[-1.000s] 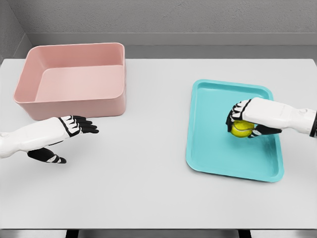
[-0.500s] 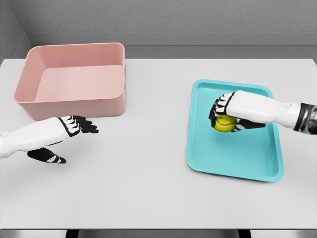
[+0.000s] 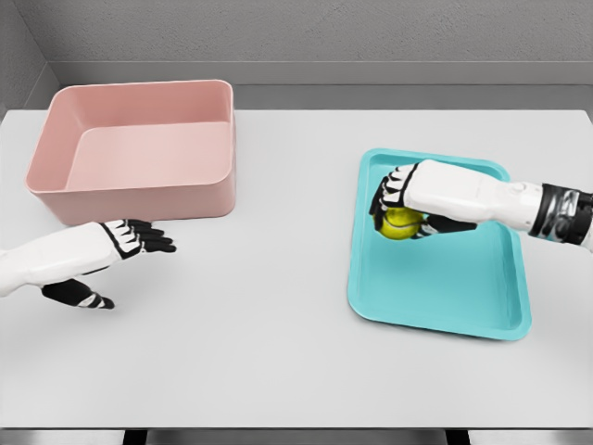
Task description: Put the tennis from the blue tray into the pink basket with both arms
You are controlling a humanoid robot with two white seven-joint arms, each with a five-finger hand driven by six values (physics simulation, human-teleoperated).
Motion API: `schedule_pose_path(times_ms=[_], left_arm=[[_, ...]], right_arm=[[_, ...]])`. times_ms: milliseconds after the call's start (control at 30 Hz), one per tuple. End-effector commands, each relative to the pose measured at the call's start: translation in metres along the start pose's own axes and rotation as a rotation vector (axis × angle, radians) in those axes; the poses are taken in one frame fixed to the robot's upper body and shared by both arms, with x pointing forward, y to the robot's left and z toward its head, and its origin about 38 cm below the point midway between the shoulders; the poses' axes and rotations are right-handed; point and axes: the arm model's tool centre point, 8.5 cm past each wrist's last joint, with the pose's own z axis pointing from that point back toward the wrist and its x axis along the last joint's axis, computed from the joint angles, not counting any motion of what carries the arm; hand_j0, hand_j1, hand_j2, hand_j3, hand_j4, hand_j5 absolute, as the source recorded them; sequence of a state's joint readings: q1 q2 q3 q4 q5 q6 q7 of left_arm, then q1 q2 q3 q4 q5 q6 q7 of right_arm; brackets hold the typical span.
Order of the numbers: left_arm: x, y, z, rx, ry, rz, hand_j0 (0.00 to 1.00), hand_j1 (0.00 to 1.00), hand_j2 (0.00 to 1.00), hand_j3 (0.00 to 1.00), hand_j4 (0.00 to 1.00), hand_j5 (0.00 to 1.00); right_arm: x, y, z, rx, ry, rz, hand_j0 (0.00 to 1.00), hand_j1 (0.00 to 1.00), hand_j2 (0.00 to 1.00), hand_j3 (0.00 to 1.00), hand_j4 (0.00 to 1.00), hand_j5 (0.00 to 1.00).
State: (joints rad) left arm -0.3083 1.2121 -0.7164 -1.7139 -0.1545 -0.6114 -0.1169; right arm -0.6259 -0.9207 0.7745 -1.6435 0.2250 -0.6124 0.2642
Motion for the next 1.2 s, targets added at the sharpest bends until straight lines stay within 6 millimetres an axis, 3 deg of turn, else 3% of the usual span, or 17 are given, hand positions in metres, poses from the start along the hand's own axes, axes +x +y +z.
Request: schedule_pose_path(times_ms=[0, 167, 467, 600, 800, 1067, 1167], left_arm=[[-0.001, -0.005, 0.007, -0.016, 0.011, 0.043, 1.00, 1.00, 1.00, 1.00, 1.00, 1.00], [-0.002, -0.003, 0.011, -0.015, 0.019, 0.049, 1.00, 1.00, 1.00, 1.00, 1.00, 1.00], [-0.006, 0.007, 0.025, -0.020, 0.052, 0.055, 1.00, 1.00, 1.00, 1.00, 1.00, 1.00], [-0.006, 0.005, 0.026, -0.026, 0.051, 0.055, 1.00, 1.00, 1.00, 1.00, 1.00, 1.00], [-0.004, -0.001, 0.024, -0.105, 0.042, 0.057, 1.00, 1.00, 1.00, 1.00, 1.00, 1.00], [0.001, -0.014, 0.023, -0.236, 0.017, 0.095, 1.00, 1.00, 1.00, 1.00, 1.00, 1.00], [0.000, -0.009, 0.023, -0.224, 0.016, 0.097, 1.00, 1.00, 1.00, 1.00, 1.00, 1.00]], right_arm=[[0.002, -0.001, -0.006, -0.015, -0.014, -0.009, 0.46, 0.46, 0.46, 0.46, 0.46, 0.46], [0.007, -0.006, -0.020, -0.033, -0.048, -0.002, 0.46, 0.46, 0.46, 0.46, 0.46, 0.46], [0.023, 0.003, -0.054, -0.007, -0.133, -0.022, 0.46, 0.46, 0.46, 0.46, 0.46, 0.46], [0.032, 0.002, -0.073, -0.010, -0.178, -0.021, 0.46, 0.46, 0.46, 0.46, 0.46, 0.46], [0.030, 0.001, -0.085, -0.010, -0.186, -0.027, 0.46, 0.46, 0.46, 0.46, 0.46, 0.46], [0.041, 0.002, -0.132, 0.027, -0.248, -0.004, 0.46, 0.46, 0.46, 0.46, 0.46, 0.46], [0.050, 0.005, -0.150, 0.045, -0.278, 0.022, 0.46, 0.46, 0.46, 0.46, 0.46, 0.46]])
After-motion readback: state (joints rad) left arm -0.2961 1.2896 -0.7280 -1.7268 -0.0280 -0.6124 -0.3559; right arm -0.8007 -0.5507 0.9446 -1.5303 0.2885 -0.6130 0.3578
